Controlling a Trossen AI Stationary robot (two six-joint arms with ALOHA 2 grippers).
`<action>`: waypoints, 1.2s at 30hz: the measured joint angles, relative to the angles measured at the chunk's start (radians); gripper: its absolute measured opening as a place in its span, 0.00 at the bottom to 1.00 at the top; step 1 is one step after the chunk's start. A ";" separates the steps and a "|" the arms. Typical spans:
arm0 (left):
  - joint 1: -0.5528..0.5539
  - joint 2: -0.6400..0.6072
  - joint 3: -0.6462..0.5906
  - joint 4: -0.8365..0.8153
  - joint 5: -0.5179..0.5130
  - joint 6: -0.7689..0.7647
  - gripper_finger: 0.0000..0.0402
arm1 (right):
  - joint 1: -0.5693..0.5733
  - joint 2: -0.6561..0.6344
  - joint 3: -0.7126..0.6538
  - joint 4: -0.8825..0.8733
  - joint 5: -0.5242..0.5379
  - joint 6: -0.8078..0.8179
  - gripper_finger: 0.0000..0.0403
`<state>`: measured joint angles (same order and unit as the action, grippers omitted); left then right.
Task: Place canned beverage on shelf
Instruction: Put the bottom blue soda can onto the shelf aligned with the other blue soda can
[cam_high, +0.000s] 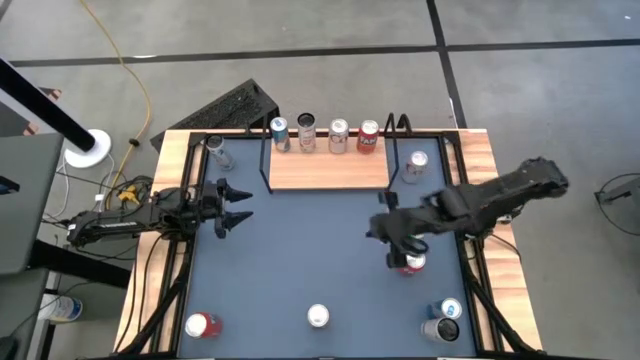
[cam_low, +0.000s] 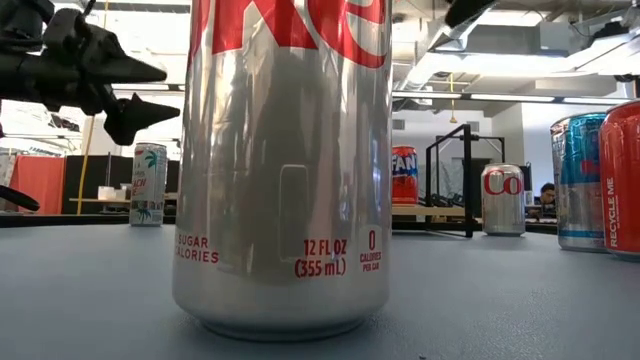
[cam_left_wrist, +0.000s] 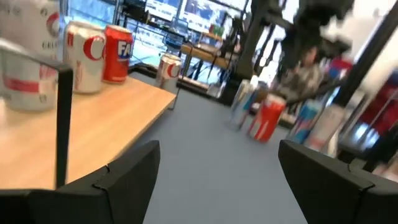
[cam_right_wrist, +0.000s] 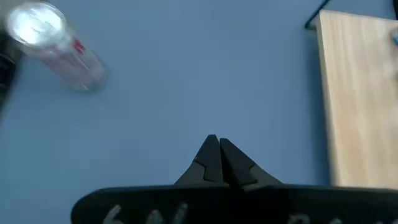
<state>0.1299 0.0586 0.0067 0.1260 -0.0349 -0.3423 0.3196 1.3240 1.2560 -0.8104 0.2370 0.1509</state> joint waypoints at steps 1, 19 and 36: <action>0.000 0.000 0.000 0.004 -0.007 -0.020 0.79 | 0.020 -0.031 -0.044 0.050 0.018 0.024 0.00; 0.008 0.000 0.009 0.073 -0.389 -0.169 0.79 | 0.130 -0.158 -0.351 0.444 0.109 0.051 0.00; 0.180 0.395 0.669 -0.569 -0.685 0.092 0.79 | 0.130 -0.158 -0.351 0.454 0.108 -0.002 0.00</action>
<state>0.3101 0.4534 0.6760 -0.4429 -0.7204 -0.2507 0.4492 1.1664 0.9047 -0.3561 0.3450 0.1493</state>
